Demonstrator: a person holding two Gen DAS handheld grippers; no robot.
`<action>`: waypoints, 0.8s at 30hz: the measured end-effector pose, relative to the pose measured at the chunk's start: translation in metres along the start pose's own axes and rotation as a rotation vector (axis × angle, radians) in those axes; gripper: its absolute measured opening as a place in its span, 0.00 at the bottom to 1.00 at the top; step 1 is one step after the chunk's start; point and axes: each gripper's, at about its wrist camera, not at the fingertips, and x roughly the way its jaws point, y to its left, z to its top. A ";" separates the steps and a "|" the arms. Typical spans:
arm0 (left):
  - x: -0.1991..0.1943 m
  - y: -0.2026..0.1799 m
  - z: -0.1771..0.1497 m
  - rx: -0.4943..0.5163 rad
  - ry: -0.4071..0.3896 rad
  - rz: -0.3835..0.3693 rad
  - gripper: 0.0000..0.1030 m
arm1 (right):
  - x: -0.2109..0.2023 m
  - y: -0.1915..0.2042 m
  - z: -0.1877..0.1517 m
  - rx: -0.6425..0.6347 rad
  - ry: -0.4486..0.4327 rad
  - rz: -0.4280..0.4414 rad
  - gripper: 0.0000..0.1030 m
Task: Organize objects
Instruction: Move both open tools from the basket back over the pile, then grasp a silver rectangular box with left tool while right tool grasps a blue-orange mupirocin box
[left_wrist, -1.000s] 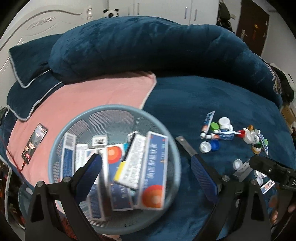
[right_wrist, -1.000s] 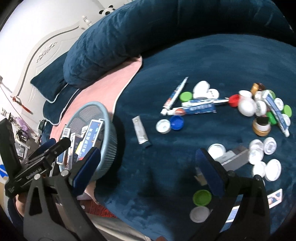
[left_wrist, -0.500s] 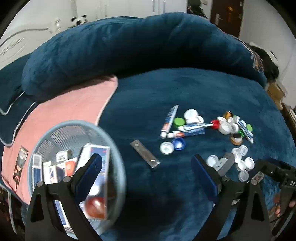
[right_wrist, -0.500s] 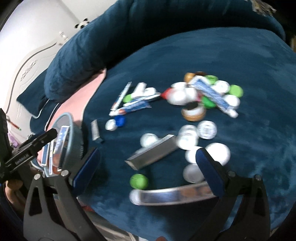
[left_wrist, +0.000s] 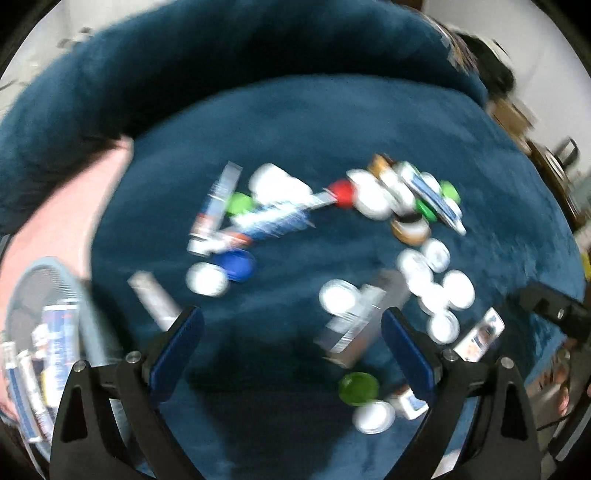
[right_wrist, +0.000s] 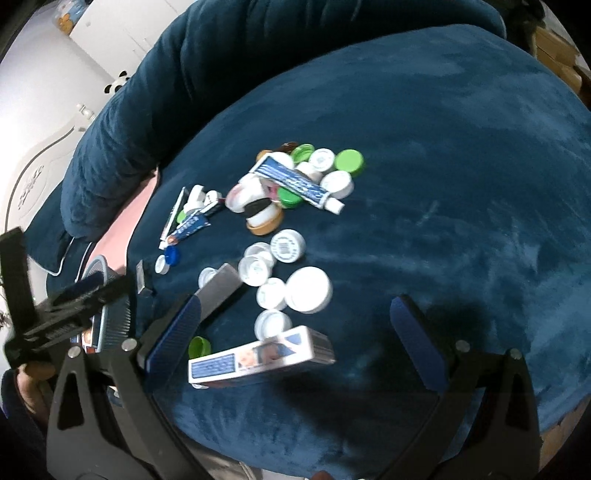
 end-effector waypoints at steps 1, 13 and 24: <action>0.007 -0.007 -0.001 0.021 0.016 -0.013 0.95 | -0.001 -0.003 0.000 0.007 0.000 0.000 1.00; 0.062 -0.052 -0.007 0.225 0.107 0.056 0.94 | 0.005 -0.002 -0.010 -0.015 0.042 0.022 1.00; 0.057 -0.005 -0.013 -0.037 0.113 0.064 0.87 | 0.026 0.004 -0.032 -0.057 0.218 0.012 1.00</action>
